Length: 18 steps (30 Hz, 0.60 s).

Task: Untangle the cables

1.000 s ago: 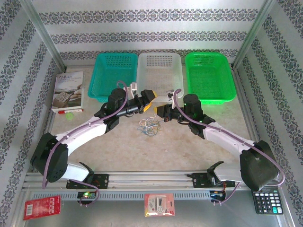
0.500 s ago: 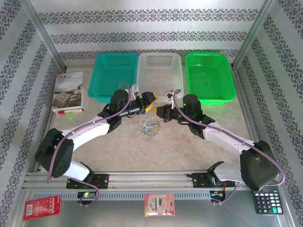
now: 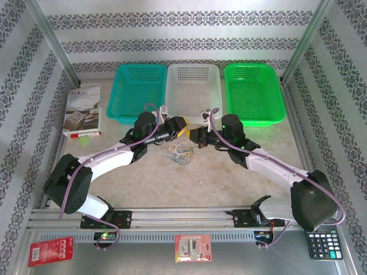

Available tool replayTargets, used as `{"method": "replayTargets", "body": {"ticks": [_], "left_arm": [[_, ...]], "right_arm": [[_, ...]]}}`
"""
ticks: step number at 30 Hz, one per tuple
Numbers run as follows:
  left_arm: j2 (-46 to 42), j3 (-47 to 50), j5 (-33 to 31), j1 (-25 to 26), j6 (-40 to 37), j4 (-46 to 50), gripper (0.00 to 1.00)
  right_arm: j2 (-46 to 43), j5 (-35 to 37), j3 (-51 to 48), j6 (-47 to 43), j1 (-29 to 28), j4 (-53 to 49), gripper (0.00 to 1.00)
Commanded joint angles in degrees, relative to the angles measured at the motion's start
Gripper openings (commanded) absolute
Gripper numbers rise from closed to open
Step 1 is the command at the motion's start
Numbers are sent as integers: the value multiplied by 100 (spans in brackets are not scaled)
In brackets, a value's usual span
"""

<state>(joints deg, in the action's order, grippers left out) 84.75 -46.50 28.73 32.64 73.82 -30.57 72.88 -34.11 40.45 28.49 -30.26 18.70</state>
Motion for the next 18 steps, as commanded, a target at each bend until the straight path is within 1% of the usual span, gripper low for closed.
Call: {"method": "replayTargets", "body": {"ticks": [1, 8, 9, 15, 16, 18], "left_arm": [[81, 36, 60, 120, -27, -447, 27], [33, -16, 14, 128, -217, -457, 2], [0, -38, -19, 128, -301, -423, 0], [-240, -175, -119, 133, -748, -246, 0], [-278, -188, -116, 129, -811, -226, 0], [-349, -204, -123, 129, -902, -222, 0]], "right_arm": [[-143, 18, -72, -90, -76, 183, 0], [-160, 36, -181, -57, -76, 213, 0], [-169, 51, -207, -58, -74, 230, 0], [-205, 139, -344, -1, -76, 299, 0], [-209, 158, -365, 5, -76, 308, 2], [-183, 200, -409, 8, -76, 334, 18]]}}
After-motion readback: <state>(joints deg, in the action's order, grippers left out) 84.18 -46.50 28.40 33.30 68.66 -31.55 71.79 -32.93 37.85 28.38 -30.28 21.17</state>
